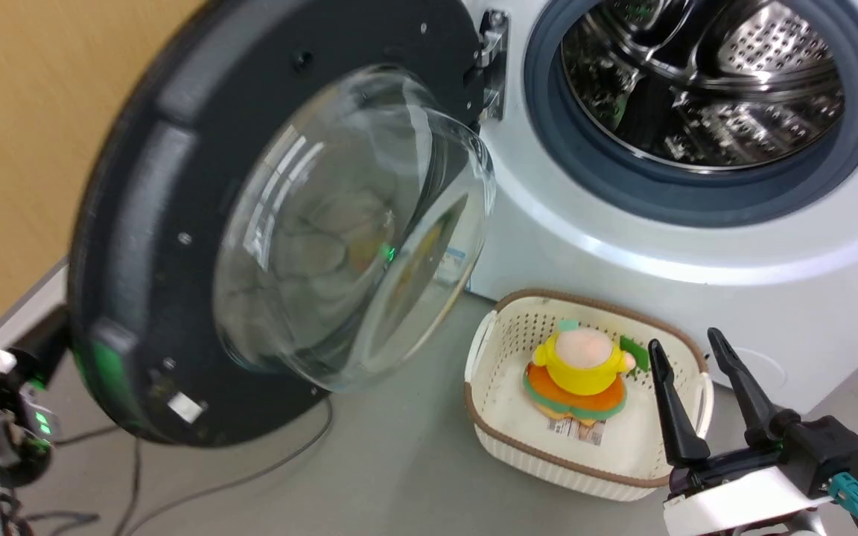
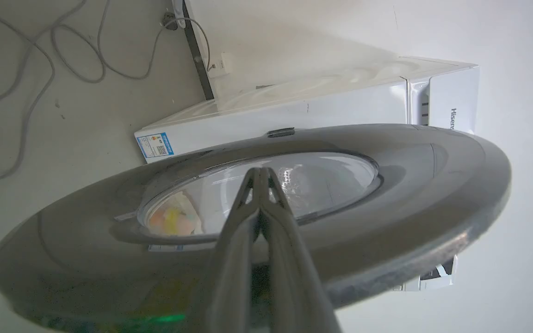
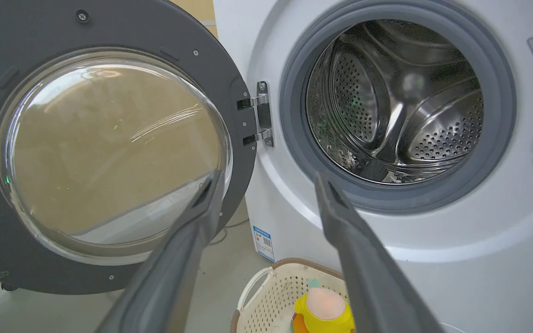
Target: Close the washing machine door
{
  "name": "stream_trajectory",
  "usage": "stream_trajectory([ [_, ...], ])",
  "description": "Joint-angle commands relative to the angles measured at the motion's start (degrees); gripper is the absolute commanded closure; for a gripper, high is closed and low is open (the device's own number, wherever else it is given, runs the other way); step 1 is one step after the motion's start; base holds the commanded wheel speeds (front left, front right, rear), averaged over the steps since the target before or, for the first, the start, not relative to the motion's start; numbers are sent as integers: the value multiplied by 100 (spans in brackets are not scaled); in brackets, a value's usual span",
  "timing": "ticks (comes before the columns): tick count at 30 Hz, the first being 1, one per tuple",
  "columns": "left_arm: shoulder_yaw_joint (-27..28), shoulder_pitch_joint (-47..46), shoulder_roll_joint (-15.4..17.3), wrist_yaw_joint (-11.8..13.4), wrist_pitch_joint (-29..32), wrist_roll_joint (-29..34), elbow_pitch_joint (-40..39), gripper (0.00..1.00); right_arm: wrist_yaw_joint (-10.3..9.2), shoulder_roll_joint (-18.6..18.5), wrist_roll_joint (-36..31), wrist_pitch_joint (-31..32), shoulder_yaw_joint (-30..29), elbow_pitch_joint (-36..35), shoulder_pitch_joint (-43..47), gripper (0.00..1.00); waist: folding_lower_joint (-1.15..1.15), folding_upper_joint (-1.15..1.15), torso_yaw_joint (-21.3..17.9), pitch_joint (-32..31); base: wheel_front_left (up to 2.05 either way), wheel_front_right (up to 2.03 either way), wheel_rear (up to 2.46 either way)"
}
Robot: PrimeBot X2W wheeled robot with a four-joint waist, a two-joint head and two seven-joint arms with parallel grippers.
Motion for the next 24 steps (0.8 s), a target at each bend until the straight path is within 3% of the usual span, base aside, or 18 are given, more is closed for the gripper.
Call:
stream_trajectory([
  [1,-148,211,-158,55,175,-15,-173,100,5,34,37,-24,-40,4,63,0,0,0,-51,-108,0,0,0],
  [8,-573,686,-577,313,633,-33,-998,100,5,85,58,-24,-138,2,205,0,0,0,-158,-313,0,0,0],
  [17,-998,1123,-875,501,1051,-148,-1698,100,5,113,55,-24,-167,2,296,0,0,0,-392,-449,0,0,0],
  [24,-1493,1548,-1079,601,1016,-251,-2152,100,5,120,8,-24,-216,-5,327,0,0,0,-771,-439,0,0,0],
])
